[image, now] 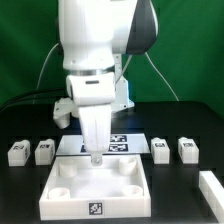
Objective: Assemble one leg
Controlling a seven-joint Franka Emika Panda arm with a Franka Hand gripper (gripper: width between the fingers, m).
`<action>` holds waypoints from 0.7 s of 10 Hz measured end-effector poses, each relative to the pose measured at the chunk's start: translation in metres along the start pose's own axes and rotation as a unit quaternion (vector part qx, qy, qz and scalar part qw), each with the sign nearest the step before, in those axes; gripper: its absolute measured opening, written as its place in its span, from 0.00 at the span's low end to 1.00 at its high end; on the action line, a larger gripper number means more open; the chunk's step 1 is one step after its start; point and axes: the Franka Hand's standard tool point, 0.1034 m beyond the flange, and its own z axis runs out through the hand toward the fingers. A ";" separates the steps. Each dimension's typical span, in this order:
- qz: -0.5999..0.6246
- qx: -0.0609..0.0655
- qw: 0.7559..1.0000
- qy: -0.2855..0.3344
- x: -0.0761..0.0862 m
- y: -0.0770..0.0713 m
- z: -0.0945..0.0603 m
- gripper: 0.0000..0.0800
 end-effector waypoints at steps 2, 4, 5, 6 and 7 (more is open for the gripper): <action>0.020 0.008 1.000 0.005 -0.001 -0.005 0.016 0.81; 0.040 0.010 0.999 0.005 -0.001 -0.004 0.018 0.80; 0.041 0.011 0.999 0.005 -0.001 -0.004 0.019 0.80; 0.042 0.011 0.999 0.005 -0.001 -0.004 0.019 0.60; 0.042 0.011 0.999 0.005 -0.001 -0.004 0.019 0.60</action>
Offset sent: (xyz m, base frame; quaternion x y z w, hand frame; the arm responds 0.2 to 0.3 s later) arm 0.0000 0.0000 0.0000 0.0000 0.0000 0.0000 1.0000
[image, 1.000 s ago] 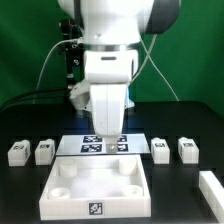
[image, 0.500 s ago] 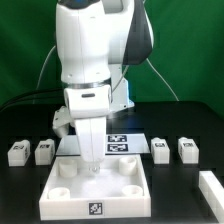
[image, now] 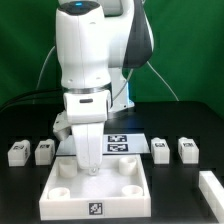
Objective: Assemble one leg
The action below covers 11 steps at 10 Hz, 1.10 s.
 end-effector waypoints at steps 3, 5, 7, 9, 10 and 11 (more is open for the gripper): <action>0.001 -0.004 1.000 0.000 0.000 0.002 -0.001 0.08; 0.001 -0.007 1.000 0.000 -0.001 0.003 -0.001 0.08; 0.001 -0.008 1.000 0.000 -0.001 0.003 -0.001 0.08; 0.001 -0.008 1.000 0.000 -0.001 0.003 -0.001 0.08; 0.001 -0.008 1.000 0.000 -0.001 0.003 -0.001 0.08; -0.001 -0.010 1.000 0.000 0.002 0.007 -0.003 0.08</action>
Offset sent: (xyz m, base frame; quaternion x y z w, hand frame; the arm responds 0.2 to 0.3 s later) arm 0.0000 0.0000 0.0000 0.0000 0.0000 0.0000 1.0000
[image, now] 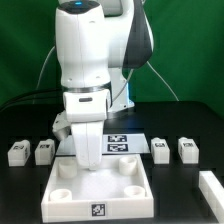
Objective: Assemble one leg
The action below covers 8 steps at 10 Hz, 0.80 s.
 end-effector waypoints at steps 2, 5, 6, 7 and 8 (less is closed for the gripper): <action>-0.011 -0.005 1.000 0.009 0.024 0.016 0.000 0.08; -0.008 -0.019 0.999 0.025 0.061 0.047 0.000 0.08; -0.004 -0.021 0.999 0.028 0.066 0.052 0.002 0.08; -0.001 -0.023 0.999 0.032 0.073 0.058 0.003 0.08; 0.004 -0.018 0.999 0.034 0.078 0.058 0.003 0.08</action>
Offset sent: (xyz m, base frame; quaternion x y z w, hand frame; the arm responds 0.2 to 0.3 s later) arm 0.0458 0.0513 0.0030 -0.0442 0.0280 -0.0127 0.9986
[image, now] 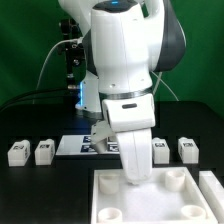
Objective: Assemble one leg
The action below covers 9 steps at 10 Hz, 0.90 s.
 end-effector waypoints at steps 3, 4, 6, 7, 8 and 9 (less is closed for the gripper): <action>0.011 0.006 1.000 0.003 0.013 0.001 0.001 0.08; 0.009 0.004 1.000 0.004 0.012 0.001 0.001 0.08; 0.011 0.000 1.000 0.006 0.012 0.001 0.001 0.08; 0.012 0.000 1.000 0.006 0.011 0.001 0.002 0.08; 0.012 0.000 1.000 0.006 0.011 0.001 0.002 0.31; 0.012 0.000 1.000 0.006 0.011 0.001 0.002 0.48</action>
Offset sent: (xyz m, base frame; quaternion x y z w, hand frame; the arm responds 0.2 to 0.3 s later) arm 0.0134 0.0220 -0.0036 -0.0167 0.0269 -0.0004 0.9995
